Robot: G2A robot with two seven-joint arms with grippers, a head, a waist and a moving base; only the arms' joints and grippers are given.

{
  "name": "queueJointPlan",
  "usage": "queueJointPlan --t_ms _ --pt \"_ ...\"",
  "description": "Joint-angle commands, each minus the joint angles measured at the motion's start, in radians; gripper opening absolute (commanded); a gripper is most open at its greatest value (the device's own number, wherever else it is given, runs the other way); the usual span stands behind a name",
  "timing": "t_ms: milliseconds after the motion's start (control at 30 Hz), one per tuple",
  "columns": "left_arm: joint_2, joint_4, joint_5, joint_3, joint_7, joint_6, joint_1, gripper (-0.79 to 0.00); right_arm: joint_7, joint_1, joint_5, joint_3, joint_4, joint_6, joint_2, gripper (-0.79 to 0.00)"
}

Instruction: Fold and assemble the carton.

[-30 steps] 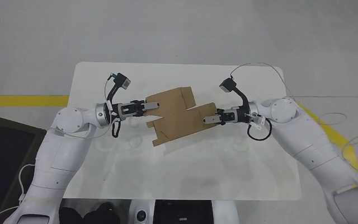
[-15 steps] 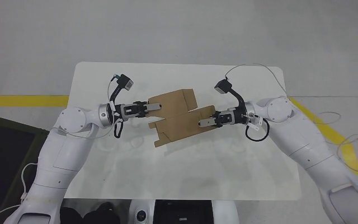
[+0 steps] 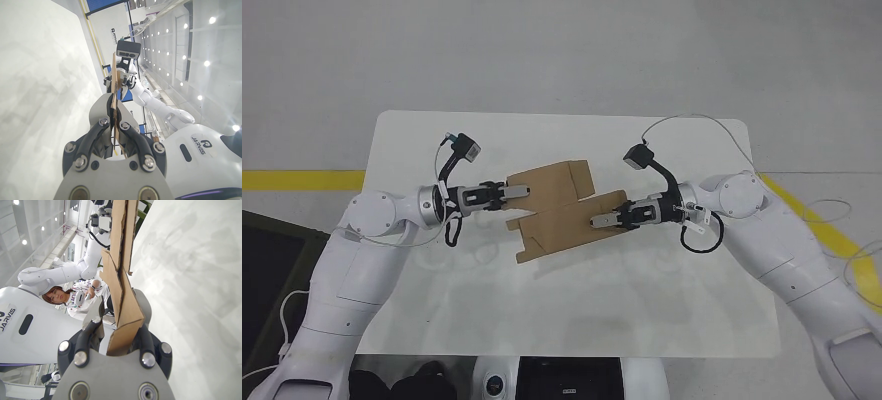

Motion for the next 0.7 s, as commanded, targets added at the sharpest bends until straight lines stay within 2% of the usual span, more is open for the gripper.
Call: queueJointPlan --t_ms 0,133,300,333,367,400,667 --pt "0.001 0.000 -0.002 -0.002 -0.003 -0.001 0.001 -0.785 0.001 0.000 -0.001 0.001 0.001 0.001 -0.001 -0.634" --pt "0.002 0.001 -0.004 -0.006 -0.008 0.000 0.001 -0.785 0.007 0.000 0.001 0.003 0.005 0.007 -0.005 -0.770" --pt "0.002 0.002 -0.041 -0.008 -0.021 0.018 0.000 -0.785 0.012 0.000 0.002 0.005 0.008 0.012 -0.009 -0.785" --pt "0.003 0.001 -0.038 -0.012 -0.016 0.012 -0.001 -0.686 0.012 0.000 0.002 0.006 0.008 0.012 -0.010 -0.785" --pt "0.003 0.000 -0.036 -0.013 -0.011 0.010 0.002 -0.453 0.014 0.000 0.002 0.006 0.009 0.014 -0.011 -0.785" --pt "0.003 -0.002 -0.036 -0.014 -0.009 0.012 0.003 0.000 0.015 -0.001 0.004 0.007 0.010 0.015 -0.012 -0.785" --pt "0.006 -0.010 -0.043 -0.025 -0.001 0.015 0.008 0.000 0.027 -0.004 0.018 0.015 0.059 0.042 -0.021 -0.785"
